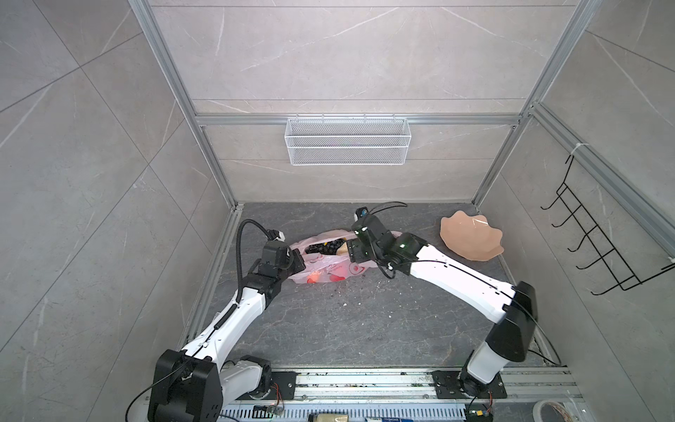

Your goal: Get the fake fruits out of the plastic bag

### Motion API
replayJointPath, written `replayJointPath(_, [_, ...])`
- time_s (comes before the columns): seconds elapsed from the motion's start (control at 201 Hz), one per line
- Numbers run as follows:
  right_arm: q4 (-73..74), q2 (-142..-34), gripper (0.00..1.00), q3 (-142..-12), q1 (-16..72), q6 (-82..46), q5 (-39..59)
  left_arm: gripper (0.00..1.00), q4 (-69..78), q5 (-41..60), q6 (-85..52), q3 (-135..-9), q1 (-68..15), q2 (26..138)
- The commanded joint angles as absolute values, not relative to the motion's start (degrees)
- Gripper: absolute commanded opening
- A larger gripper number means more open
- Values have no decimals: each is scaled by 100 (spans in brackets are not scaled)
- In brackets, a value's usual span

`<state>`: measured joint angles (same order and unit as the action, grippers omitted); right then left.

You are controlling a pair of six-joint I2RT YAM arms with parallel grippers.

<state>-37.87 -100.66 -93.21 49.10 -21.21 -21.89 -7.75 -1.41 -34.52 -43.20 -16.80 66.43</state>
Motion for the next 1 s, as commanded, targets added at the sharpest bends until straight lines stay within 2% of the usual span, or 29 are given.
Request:
replayJointPath(0.0, [-4245,-10420,77,-9787,4896,-2188,-2569,0,-742,-157,-3287,-4324,-1703,6504])
replayJointPath(0.274, [-4669,-11209,75,-10401,4729,-2223,-3410,0,-620,-118,-3331,-4189,-1697,6428])
replayJointPath(0.528, [-4632,-11896,77,-10854,4605,-1874,-3014,0,-521,-53,-3338,-4061,-1699,6348])
replayJointPath(0.682, [-4830,-12339,80,-11196,4589,-1846,-3100,0,-534,-70,-3322,-4026,-1697,6300])
replayJointPath(0.762, [-4880,-12560,78,-11373,4541,-1850,-3145,0,-515,-116,-3316,-3999,-1697,6285])
replayJointPath(0.827, [-4883,-12655,71,-11463,4493,-1905,-3135,0,-532,-174,-3312,-3991,-1696,6306])
replayJointPath(0.861, [-4832,-12660,61,-11453,4451,-1907,-3099,0,-542,-204,-3305,-3991,-1689,6317])
replayJointPath(0.901, [-4764,-12607,42,-11415,4422,-1907,-3064,0,-556,-255,-3297,-3984,-1688,6323])
replayJointPath(0.931, [-4700,-12524,21,-11357,4382,-1907,-2983,0,-564,-327,-3294,-3986,-1692,6337])
replayJointPath(0.951, [-4650,-12436,11,-11301,4355,-1915,-2854,0,-577,-371,-3291,-3978,-1690,6353])
replayJointPath(0.996, [-4416,-12149,0,-11070,4238,-1909,-2302,0,-603,-496,-3291,-3976,-1672,6406])
